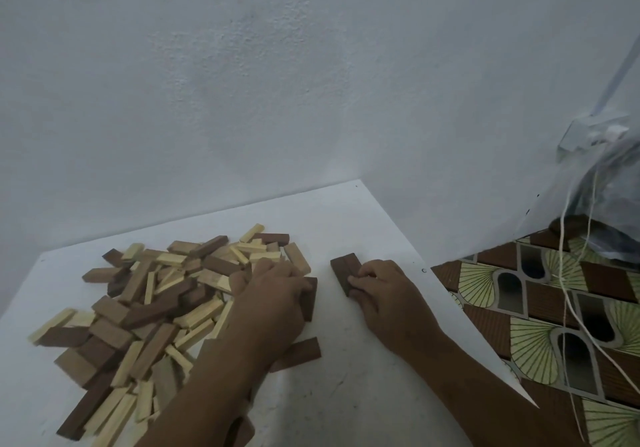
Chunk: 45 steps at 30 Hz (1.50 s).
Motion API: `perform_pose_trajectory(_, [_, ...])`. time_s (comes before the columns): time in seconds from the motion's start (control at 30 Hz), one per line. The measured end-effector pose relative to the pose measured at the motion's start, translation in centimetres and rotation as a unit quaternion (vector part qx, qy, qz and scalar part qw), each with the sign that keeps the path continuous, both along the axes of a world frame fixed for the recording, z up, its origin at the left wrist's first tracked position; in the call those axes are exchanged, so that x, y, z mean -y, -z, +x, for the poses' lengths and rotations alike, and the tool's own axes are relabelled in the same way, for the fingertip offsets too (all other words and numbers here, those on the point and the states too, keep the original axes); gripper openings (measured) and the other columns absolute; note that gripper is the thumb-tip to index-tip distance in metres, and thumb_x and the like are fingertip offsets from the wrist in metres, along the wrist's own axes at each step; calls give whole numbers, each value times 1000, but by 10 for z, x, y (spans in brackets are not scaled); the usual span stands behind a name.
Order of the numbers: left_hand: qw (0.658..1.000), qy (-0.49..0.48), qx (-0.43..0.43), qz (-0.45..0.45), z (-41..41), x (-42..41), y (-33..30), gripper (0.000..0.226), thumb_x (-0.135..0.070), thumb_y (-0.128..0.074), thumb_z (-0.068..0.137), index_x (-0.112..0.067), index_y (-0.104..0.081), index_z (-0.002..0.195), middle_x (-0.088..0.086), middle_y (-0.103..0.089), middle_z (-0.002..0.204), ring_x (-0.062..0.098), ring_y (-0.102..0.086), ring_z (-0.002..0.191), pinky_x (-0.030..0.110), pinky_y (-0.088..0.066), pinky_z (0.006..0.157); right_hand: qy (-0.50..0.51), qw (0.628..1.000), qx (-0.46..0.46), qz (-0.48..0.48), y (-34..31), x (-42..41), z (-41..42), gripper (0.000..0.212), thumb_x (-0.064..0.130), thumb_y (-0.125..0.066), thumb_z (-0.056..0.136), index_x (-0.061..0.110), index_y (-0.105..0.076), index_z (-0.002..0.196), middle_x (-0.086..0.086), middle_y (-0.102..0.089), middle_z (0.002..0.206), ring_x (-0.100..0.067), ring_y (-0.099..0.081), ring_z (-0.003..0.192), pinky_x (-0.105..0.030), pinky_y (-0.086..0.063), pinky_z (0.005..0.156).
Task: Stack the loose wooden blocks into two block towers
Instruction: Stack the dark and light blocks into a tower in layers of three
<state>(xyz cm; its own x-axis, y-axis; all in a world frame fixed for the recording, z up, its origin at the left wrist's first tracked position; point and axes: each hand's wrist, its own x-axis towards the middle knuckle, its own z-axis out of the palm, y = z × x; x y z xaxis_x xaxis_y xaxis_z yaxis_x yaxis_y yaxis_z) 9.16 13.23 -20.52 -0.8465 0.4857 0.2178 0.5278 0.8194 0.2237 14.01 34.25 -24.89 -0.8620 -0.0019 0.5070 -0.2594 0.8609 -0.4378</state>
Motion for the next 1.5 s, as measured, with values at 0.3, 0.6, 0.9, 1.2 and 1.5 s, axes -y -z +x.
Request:
perform_pose_trajectory(0.3, [998,36,21,-47,3,-34,-5,31,-41,-46,96,-36,-60,124,-20,-50,128,13,-37,123,42,-23,94,16,1000,-6,-12,3,-4,-1,13,13,-66,78,9,-76,85,0,-60,78,-15,-54,74,-9,-34,69])
perform_pose_trajectory(0.6, [992,71,-26,101,-5,-41,15,16,-21,-66,85,-24,-76,98,-6,-69,107,21,-56,99,38,-50,80,6,999,-11,-39,7,-11,-8,19,21,-61,80,9,-76,81,-1,-63,79,-18,-58,74,-17,-43,71])
perform_pose_trajectory(0.9, [983,56,-38,171,-9,-46,24,17,-19,-67,81,-20,-77,94,-3,-72,103,13,-53,98,27,-45,80,12,999,-5,-45,4,-12,-10,30,27,-52,84,9,-75,84,-2,-63,83,-17,-57,77,-14,-42,75])
perform_pose_trajectory(1.2, [976,77,-94,181,-8,-47,23,6,-12,-76,75,-16,-77,79,-5,-75,89,4,-45,93,20,-38,81,12,999,-13,-34,4,-13,-8,13,13,-63,79,8,-75,83,-2,-63,82,-18,-57,77,-13,-39,74])
perform_pose_trajectory(1.5, [978,77,-53,186,-9,-47,24,9,-17,-67,81,-16,-76,83,-4,-73,94,6,-46,91,22,-36,81,11,999,-24,-22,5,-14,-9,10,7,-67,76,8,-76,81,-2,-63,80,-18,-57,75,-13,-39,71])
